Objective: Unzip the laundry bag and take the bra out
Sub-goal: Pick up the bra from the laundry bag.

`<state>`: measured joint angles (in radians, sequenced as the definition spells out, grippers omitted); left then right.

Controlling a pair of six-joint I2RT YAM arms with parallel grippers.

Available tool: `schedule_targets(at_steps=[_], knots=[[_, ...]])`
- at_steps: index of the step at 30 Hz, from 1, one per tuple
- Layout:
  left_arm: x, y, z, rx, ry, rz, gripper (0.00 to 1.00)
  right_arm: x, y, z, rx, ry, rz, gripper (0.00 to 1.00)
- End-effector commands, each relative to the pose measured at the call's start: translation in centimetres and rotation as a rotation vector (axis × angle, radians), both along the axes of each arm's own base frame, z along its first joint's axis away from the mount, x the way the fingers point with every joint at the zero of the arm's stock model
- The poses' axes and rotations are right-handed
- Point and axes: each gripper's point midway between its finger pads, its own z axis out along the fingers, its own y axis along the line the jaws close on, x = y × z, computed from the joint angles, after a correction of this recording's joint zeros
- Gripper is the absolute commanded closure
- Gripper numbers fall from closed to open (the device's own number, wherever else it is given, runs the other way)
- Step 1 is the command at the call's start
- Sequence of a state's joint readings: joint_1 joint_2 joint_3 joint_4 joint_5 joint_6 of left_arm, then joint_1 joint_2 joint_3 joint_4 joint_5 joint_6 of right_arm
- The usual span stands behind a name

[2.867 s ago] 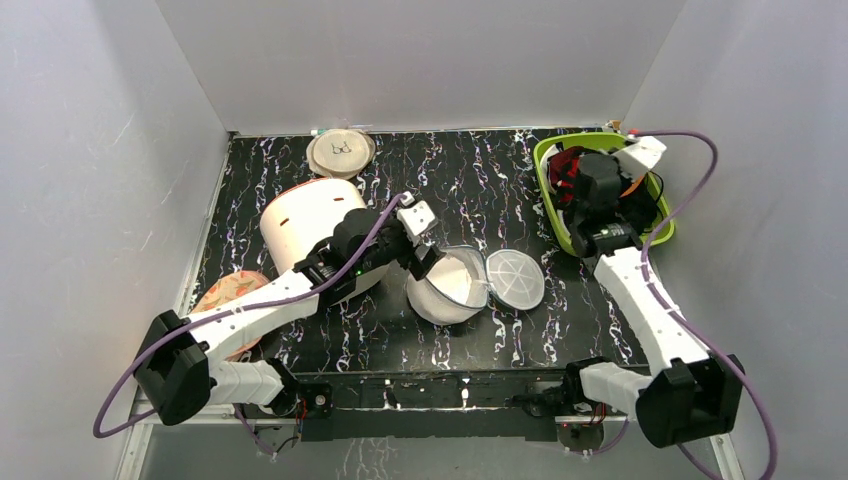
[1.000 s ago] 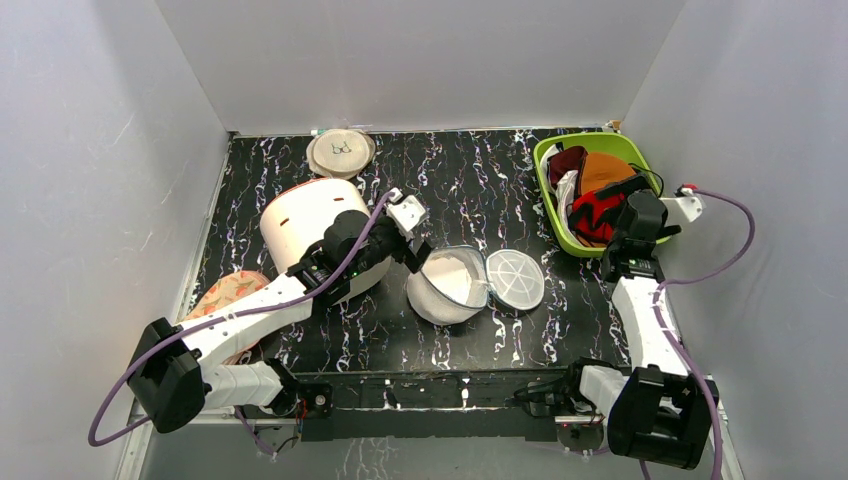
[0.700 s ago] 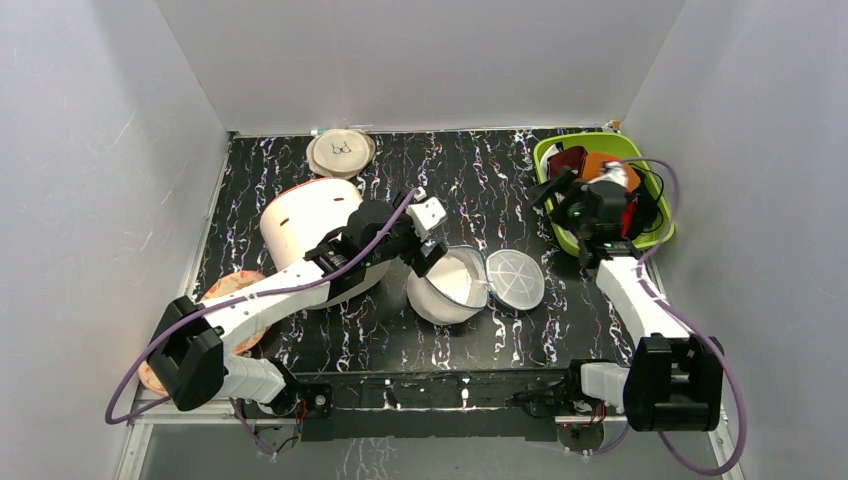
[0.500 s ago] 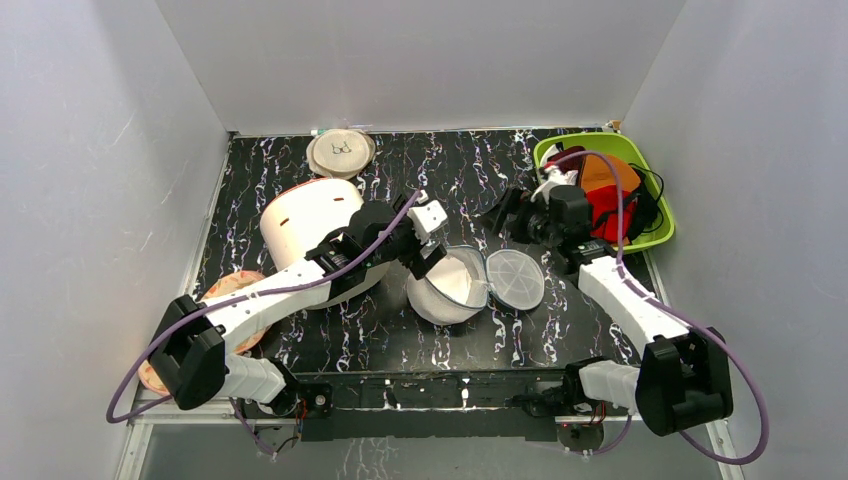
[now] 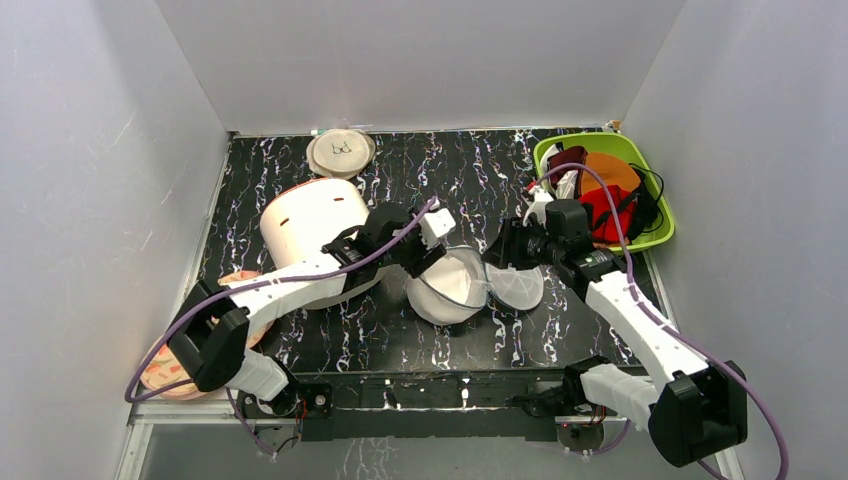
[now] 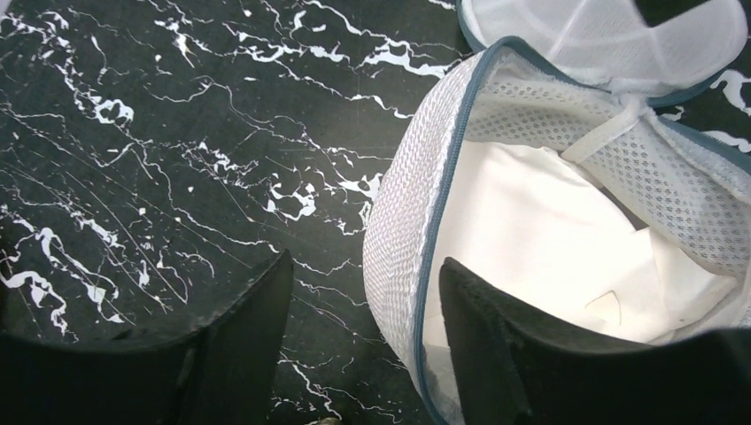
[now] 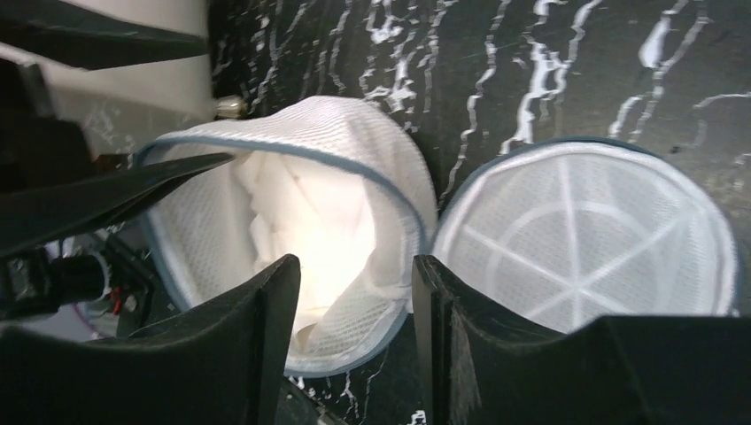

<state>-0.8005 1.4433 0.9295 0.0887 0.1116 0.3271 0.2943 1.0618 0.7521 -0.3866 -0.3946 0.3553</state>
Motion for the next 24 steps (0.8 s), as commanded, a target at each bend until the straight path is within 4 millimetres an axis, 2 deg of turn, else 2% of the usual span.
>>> schedule_targets(at_steps=[1, 7, 10, 14, 18, 24], knots=[[0.5, -0.6, 1.4, -0.014, -0.011, -0.009, 0.45, -1.3, 3.1, 3.4, 0.095, -0.067, 0.138, 0.55], [0.5, -0.8, 0.9, -0.023, 0.003, -0.004, 0.65, -3.9, 7.4, 2.7, 0.189, -0.019, 0.227, 0.65], [0.5, -1.0, 0.3, -0.015, 0.024, -0.007, 0.77, -5.6, 9.5, 1.5, 0.204, 0.004, 0.257, 0.65], [0.3, -1.4, -0.1, -0.016, 0.05, -0.018, 0.9, -7.7, 11.1, -0.8, 0.196, 0.054, 0.26, 0.66], [0.2, -1.6, 0.4, -0.047, 0.047, -0.017, 1.0, -9.2, 11.5, -3.4, 0.165, 0.086, 0.223, 0.71], [-0.5, -2.1, 2.2, -0.131, 0.0, -0.048, 1.0, -10.0, 11.4, -5.8, 0.15, 0.113, 0.202, 0.72]])
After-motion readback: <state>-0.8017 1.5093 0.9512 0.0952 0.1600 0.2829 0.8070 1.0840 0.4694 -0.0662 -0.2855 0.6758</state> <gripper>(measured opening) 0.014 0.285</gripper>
